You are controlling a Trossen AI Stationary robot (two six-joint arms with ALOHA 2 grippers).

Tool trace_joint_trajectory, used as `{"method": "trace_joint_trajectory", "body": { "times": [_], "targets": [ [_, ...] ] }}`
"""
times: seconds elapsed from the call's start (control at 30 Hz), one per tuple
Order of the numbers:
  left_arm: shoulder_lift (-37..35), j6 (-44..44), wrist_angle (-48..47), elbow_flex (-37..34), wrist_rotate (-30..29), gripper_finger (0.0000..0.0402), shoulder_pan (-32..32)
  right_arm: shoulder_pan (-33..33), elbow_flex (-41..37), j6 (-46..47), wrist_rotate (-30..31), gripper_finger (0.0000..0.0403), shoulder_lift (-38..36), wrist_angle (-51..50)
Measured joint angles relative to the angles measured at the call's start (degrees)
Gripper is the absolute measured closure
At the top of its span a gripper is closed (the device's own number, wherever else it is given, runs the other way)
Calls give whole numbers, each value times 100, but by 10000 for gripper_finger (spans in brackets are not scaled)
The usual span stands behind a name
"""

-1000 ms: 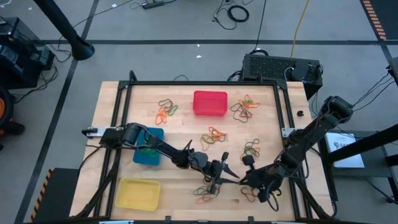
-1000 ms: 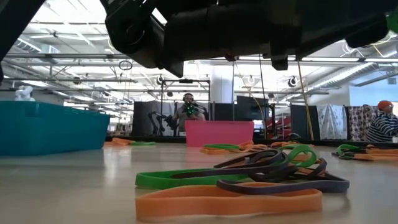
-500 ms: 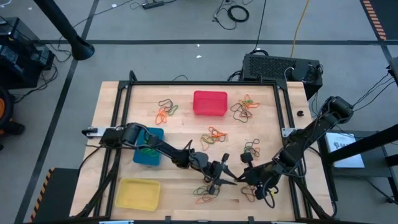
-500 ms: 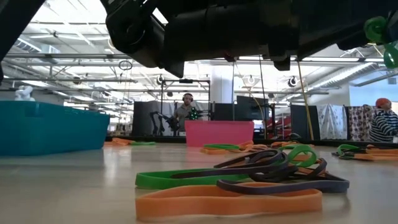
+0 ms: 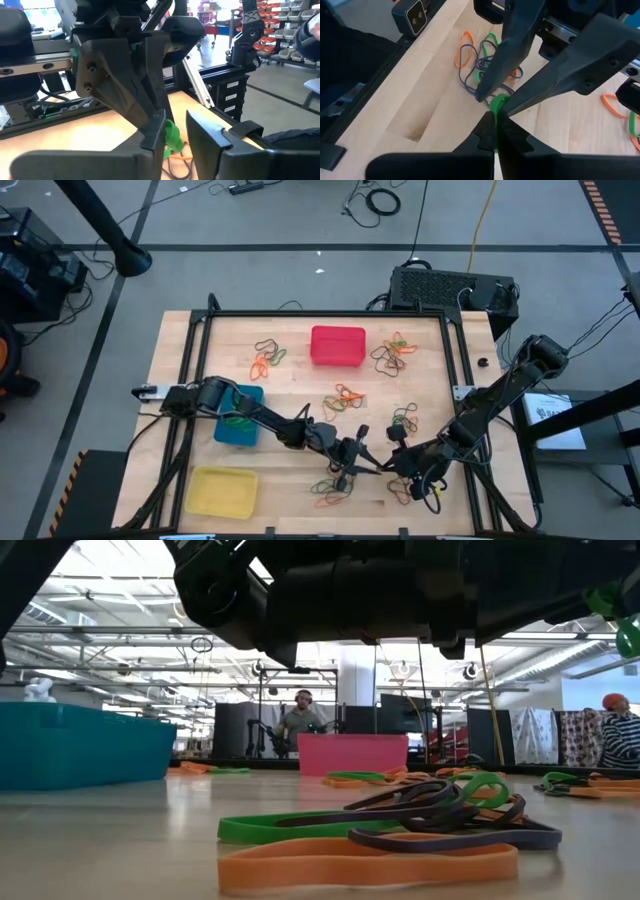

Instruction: Sort rubber bands into baskets

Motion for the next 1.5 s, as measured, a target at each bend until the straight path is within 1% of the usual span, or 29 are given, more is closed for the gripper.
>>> {"method": "trace_joint_trajectory", "body": {
  "times": [0.17,0.2,0.43,0.53,0.63,0.7,0.8,0.9,0.97,1.1,1.23,1.3,1.4,1.5],
  "targets": [
    [-1,14,-19,-2,-58,388,4,2,0,-2,0,392,0,7],
    [-1,11,-17,-2,-60,393,4,2,0,-2,-2,390,-1,12],
    [-1,20,-3,-4,-64,398,4,2,0,24,30,367,-1,24],
    [-45,20,-68,-9,-75,398,7,-2,0,38,129,344,-1,7],
    [-248,24,-578,-9,-134,399,11,-2,0,38,368,311,-5,-68],
    [-481,33,-1279,-9,-294,399,9,-4,0,39,387,289,-5,-178],
    [-1028,155,-2944,-9,-717,400,4,-4,0,39,384,260,-5,-395],
    [-1650,129,-4928,-9,-1437,400,-11,-4,0,42,345,239,-5,-560],
    [-2043,-83,-6271,-9,-1946,400,-11,-4,0,89,339,230,-5,-607],
    [-2811,-1198,-8705,-9,-2671,400,-63,-4,0,230,339,223,-5,-696],
    [-3422,-2647,-10877,-9,-3046,400,-171,-4,0,183,334,223,-5,-696],
    [-3672,-3397,-11765,-9,-3283,400,-253,-4,0,120,332,222,-5,-698],
    [-3881,-4388,-12812,-9,-3391,400,-362,-4,0,9,332,222,-5,-698],
    [-4015,-4948,-13231,-159,-3435,400,-457,-4,0,0,332,222,-5,-700]
  ]
}}
